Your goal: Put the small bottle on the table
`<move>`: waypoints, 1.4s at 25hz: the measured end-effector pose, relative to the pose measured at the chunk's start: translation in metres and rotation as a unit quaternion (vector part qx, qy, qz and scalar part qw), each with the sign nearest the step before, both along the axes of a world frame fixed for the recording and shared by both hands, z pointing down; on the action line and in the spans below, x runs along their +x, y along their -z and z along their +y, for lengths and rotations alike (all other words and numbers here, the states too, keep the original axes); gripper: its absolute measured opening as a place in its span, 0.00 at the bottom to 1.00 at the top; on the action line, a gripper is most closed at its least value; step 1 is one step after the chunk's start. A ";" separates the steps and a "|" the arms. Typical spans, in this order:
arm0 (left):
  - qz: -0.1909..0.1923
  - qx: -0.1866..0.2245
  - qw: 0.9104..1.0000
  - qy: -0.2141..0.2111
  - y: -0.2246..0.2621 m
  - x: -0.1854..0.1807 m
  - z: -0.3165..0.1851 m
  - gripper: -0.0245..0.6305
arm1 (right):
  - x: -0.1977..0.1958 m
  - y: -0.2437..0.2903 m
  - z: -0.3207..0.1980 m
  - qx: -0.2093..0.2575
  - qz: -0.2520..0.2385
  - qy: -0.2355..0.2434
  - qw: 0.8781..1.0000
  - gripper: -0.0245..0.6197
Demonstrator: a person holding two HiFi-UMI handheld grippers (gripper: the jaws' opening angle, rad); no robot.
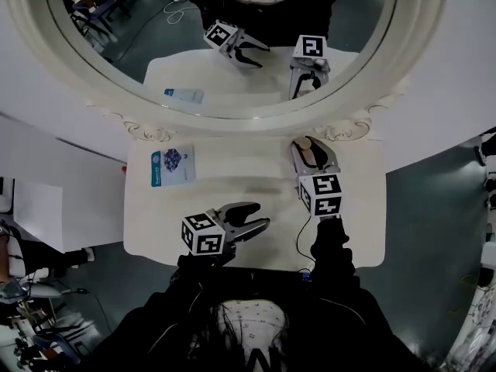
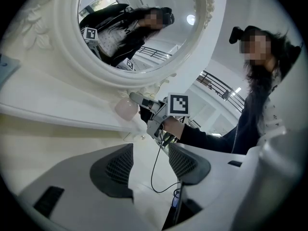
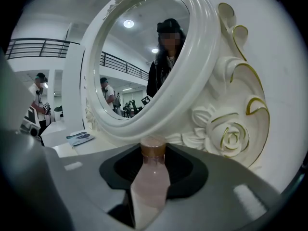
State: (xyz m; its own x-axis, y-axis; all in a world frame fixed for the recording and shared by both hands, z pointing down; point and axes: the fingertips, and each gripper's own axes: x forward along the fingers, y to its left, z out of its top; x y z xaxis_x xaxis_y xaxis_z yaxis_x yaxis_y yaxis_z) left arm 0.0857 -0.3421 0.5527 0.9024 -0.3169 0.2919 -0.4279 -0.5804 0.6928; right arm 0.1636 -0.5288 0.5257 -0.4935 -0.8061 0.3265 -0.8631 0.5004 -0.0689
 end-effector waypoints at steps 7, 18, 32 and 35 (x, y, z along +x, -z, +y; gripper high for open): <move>-0.002 0.012 1.000 0.016 0.010 -0.029 0.007 0.39 | 0.004 0.011 0.001 0.044 0.023 -0.032 0.998 0.33; 0.032 0.046 0.998 0.022 0.036 -0.068 0.027 0.38 | -0.013 0.060 0.065 0.055 -0.014 -0.045 0.997 0.33; -0.010 0.119 0.992 -0.047 0.057 -0.123 0.080 0.38 | -0.124 0.083 0.187 0.046 -0.037 -0.008 0.998 0.33; -0.005 0.129 0.990 -0.063 0.060 -0.133 0.093 0.38 | -0.144 0.087 0.210 0.046 -0.043 -0.010 0.998 0.32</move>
